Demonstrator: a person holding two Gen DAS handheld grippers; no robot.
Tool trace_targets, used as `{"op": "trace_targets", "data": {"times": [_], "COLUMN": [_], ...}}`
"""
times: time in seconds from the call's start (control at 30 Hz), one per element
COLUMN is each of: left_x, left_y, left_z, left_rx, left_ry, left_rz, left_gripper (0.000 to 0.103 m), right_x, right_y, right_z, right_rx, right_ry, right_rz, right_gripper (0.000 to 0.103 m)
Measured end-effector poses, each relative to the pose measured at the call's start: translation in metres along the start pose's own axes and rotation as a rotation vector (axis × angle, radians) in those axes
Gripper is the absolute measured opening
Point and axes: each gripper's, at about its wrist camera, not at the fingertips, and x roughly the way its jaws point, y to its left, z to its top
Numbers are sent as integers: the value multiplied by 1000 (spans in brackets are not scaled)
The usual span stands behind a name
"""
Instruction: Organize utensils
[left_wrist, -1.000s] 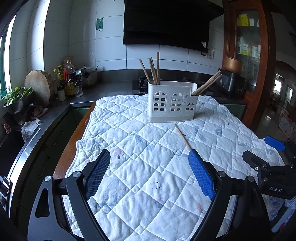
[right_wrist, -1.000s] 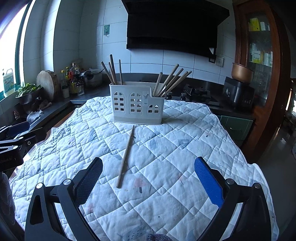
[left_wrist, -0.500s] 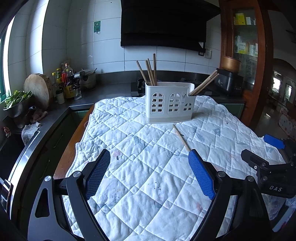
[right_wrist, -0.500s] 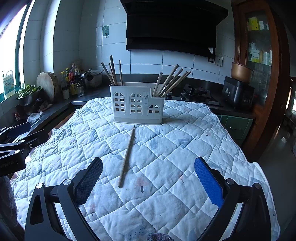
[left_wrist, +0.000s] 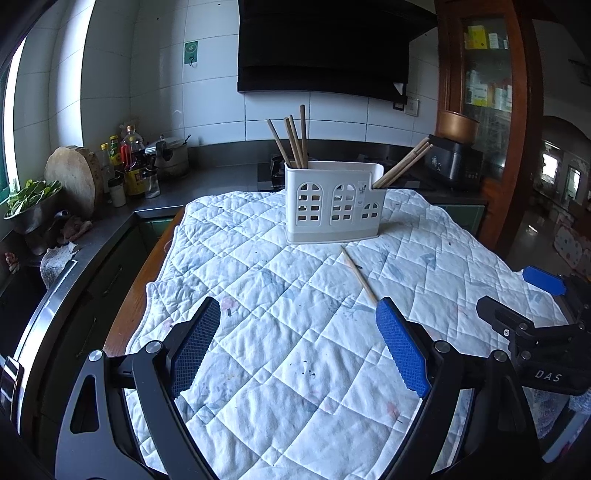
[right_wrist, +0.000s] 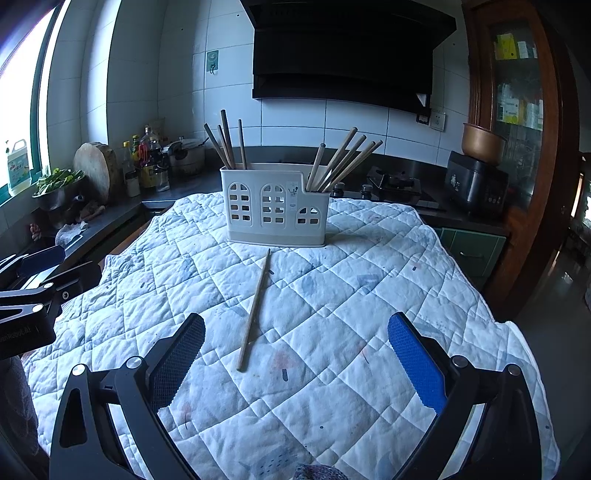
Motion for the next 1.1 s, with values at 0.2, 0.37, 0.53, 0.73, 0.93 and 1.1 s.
{"op": "trace_targets", "data": {"times": [0.2,0.37,0.53,0.73,0.93,1.1], "left_x": [0,1,1,1,2,0], "left_y": [0,0,1,5,8,8], "left_z": [0,0,0,0,-1,0], "left_rx": [0,-3,-5,-13,-30,-25], "left_ry": [0,2,-1,-2,-9,-21], "left_rz": [0,0,6,7,8,6], "left_gripper": [86,86,86,86,86,86], "right_x": [-2,-3,-4,-6,-6,-6], "right_y": [0,-3,-5,-5,-5,-5], "right_z": [0,0,2,3,4,4], "right_rx": [10,11,16,19,18,18], "right_ry": [-3,-5,-11,-15,-15,-15], "right_rz": [-4,-9,-11,-8,-7,-9], "right_gripper": [96,96,96,96,96,96]}}
